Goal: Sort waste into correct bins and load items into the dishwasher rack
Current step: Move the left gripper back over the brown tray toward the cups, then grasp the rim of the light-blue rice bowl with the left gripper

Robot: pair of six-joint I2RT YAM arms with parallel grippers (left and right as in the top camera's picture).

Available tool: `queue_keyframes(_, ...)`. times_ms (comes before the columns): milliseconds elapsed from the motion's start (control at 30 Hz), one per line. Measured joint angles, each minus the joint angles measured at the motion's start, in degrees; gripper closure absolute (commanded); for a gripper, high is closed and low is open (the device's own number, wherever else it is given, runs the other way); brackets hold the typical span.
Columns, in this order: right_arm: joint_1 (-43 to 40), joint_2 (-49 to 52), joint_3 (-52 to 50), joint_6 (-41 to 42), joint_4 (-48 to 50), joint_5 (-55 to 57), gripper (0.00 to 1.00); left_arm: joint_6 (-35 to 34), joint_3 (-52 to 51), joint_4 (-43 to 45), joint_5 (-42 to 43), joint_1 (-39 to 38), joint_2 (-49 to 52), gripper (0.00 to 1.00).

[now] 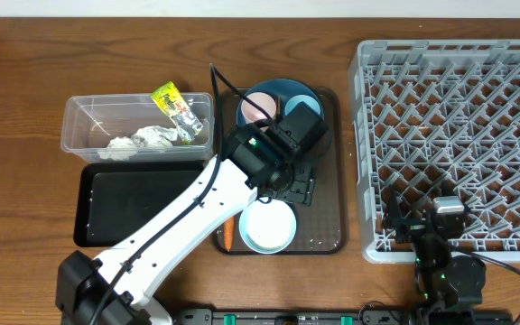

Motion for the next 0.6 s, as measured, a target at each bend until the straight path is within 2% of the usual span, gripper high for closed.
queue_keyframes(233,0.0,0.0,0.0,0.0,0.0,0.0,0.01,-1.5,-0.7,0.2,-0.2,-0.4,0.0,0.26)
queue_keyframes(467,0.0,0.0,0.0,0.0,0.0,0.0,0.01,-4.7,-8.0,6.6,-0.4,-1.3,0.1,0.27)
queue_keyframes(600,0.0,0.0,0.0,0.0,0.0,0.0,0.01,-6.0,-11.6,7.5,-0.6,-2.3,0.2,0.29)
